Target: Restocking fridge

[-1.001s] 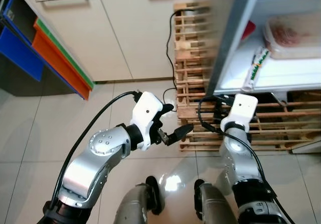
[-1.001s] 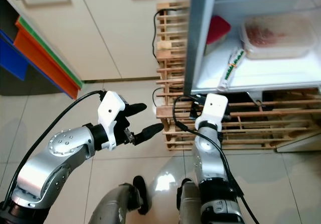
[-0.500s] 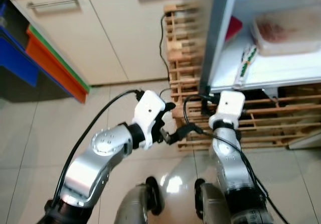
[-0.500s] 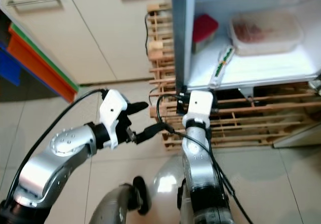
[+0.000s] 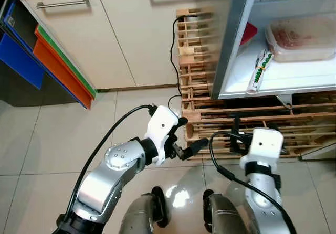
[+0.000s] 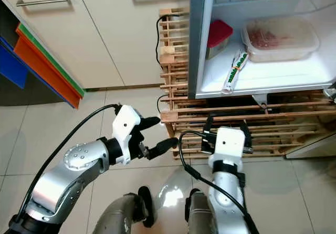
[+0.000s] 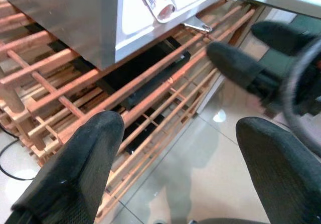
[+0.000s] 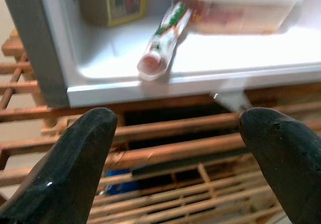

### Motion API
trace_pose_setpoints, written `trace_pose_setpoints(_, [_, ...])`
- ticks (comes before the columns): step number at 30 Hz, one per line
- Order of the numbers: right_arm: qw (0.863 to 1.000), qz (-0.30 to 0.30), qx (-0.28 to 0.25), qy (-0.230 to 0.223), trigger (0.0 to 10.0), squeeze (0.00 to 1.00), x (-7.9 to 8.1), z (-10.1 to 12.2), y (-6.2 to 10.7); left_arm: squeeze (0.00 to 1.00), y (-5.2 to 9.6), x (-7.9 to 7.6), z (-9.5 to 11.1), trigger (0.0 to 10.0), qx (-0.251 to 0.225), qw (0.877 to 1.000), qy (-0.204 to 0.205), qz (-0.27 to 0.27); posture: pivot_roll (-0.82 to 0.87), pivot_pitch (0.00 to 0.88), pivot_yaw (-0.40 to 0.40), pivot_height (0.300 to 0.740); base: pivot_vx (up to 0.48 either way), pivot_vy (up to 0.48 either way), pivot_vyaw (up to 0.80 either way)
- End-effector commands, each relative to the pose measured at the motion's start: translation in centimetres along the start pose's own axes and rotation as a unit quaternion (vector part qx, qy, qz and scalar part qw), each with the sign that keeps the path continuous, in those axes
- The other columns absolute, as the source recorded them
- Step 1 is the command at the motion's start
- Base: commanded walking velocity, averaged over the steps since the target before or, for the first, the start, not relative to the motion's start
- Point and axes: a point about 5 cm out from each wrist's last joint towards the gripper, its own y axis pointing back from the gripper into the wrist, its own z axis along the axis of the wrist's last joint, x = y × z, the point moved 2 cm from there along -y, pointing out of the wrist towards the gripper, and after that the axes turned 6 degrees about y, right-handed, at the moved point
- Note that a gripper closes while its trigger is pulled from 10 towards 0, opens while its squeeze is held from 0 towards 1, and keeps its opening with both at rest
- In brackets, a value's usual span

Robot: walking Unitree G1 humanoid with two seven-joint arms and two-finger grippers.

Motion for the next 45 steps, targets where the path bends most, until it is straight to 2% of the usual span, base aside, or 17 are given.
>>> trace_pose_setpoints(1, [1.0,-0.002,0.003,0.014,10.0,0.0,-0.6,0.0,0.4,0.0,-0.1,0.2,-0.2,10.0,-0.003,1.0,0.0,0.012,-0.12,0.203,0.082,0.74,0.0,0.0,0.0])
trace_pose_setpoints(2, [1.0,-0.007,0.005,0.02,10.0,0.0,-1.0,0.2,0.6,0.0,-0.6,0.3,0.2,10.0,-0.023,0.999,0.008,0.021,-0.12,0.201,0.081,0.74,0.0,-0.446,0.0])
trace_pose_setpoints(8, [1.0,-0.012,-0.001,0.018,10.0,0.0,-1.5,0.9,-0.2,0.0,-1.7,-0.1,0.6,10.0,-0.046,0.998,0.005,0.029,-0.14,0.19,0.071,0.74,0.0,-0.47,0.0])
trace_pose_setpoints(16, [1.0,0.003,-0.003,0.011,10.0,0.0,-1.5,1.3,-0.7,0.0,-1.7,0.1,0.6,10.0,-0.062,0.997,0.004,0.04,-0.13,0.189,0.06,0.74,0.0,-0.465,0.0])
trace_pose_setpoints(19, [1.0,0.01,-0.006,0.001,10.0,0.0,-1.4,1.5,-0.9,0.0,-1.5,1.1,0.6,10.0,-0.064,0.995,-0.001,0.072,-0.13,0.19,0.059,0.74,0.0,-0.419,0.0])
trace_pose_setpoints(22, [0.999,0.028,-0.016,-0.017,10.0,0.0,-0.9,2.1,-1.1,0.0,-1.3,2.0,0.4,10.0,-0.057,0.994,0.0,0.096,-0.13,0.198,0.058,0.74,0.0,0.0,0.0])
trace_pose_setpoints(23, [0.998,0.052,-0.025,-0.032,10.0,0.0,-0.3,2.7,-1.3,0.0,-1.1,2.3,0.5,10.0,-0.059,0.993,-0.002,0.102,-0.13,0.208,0.061,0.74,0.0,0.0,0.0])
trace_pose_setpoints(28, [0.995,0.078,-0.045,-0.036,10.0,0.0,0.6,3.6,-2.1,0.0,-0.5,2.9,0.6,10.0,-0.062,0.991,0.001,0.117,-0.12,0.239,0.071,0.74,0.0,0.0,0.0])
trace_pose_setpoints(32, [0.995,0.087,-0.049,-0.031,10.0,0.0,1.8,3.5,-3.2,0.0,0.4,2.6,0.3,10.0,-0.059,0.991,0.004,0.119,-0.08,0.267,0.073,0.74,0.0,0.0,0.0])
trace_pose_setpoints(37, [0.995,0.084,-0.053,-0.022,10.0,0.0,2.3,3.3,-4.0,0.0,0.8,2.2,0.2,10.0,-0.056,0.991,0.006,0.119,-0.06,0.28,0.077,0.74,0.0,0.0,0.0])
trace_pose_setpoints(39, [0.994,0.092,-0.049,-0.019,10.0,0.0,3.7,2.8,-5.1,0.0,1.1,2.0,0.1,10.0,-0.049,0.992,-0.001,0.116,-0.02,0.293,0.087,0.74,0.0,0.0,0.0])
trace_pose_setpoints(45, [0.994,0.102,-0.042,-0.015,10.0,0.0,5.7,2.1,-6.6,0.0,2.4,2.2,0.5,10.0,-0.043,0.991,-0.009,0.126,0.04,0.31,0.094,0.74,0.0,0.0,0.0])
